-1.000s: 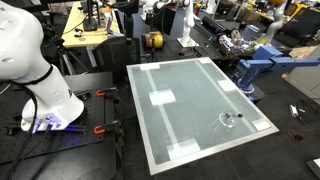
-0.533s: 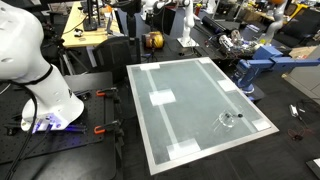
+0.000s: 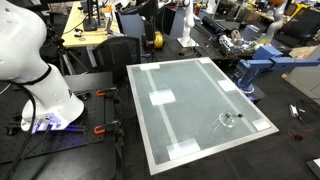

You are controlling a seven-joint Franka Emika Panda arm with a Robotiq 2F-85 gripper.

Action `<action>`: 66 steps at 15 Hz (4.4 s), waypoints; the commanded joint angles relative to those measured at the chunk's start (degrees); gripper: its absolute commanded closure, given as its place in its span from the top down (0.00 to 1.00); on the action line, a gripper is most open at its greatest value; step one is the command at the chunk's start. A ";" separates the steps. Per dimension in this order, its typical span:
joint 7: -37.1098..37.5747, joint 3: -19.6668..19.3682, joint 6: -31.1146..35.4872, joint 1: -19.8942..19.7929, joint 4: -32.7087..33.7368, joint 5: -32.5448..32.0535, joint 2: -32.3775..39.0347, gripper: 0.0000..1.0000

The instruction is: Pick up the marker from the cup and put it on the table

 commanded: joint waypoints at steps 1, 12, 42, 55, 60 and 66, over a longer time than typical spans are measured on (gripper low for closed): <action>7.77 1.32 5.02 -5.20 3.49 -4.48 5.12 1.00; 24.69 -3.89 11.45 -11.53 14.60 -21.09 19.10 1.00; 90.96 -19.55 -3.52 0.50 41.58 -62.66 54.58 1.00; 95.78 -19.55 -7.18 1.20 44.57 -61.61 57.47 1.00; 105.61 -19.08 -16.43 2.53 51.46 -59.39 62.68 1.00; 107.63 -19.22 -23.64 3.02 61.15 -55.46 70.78 1.00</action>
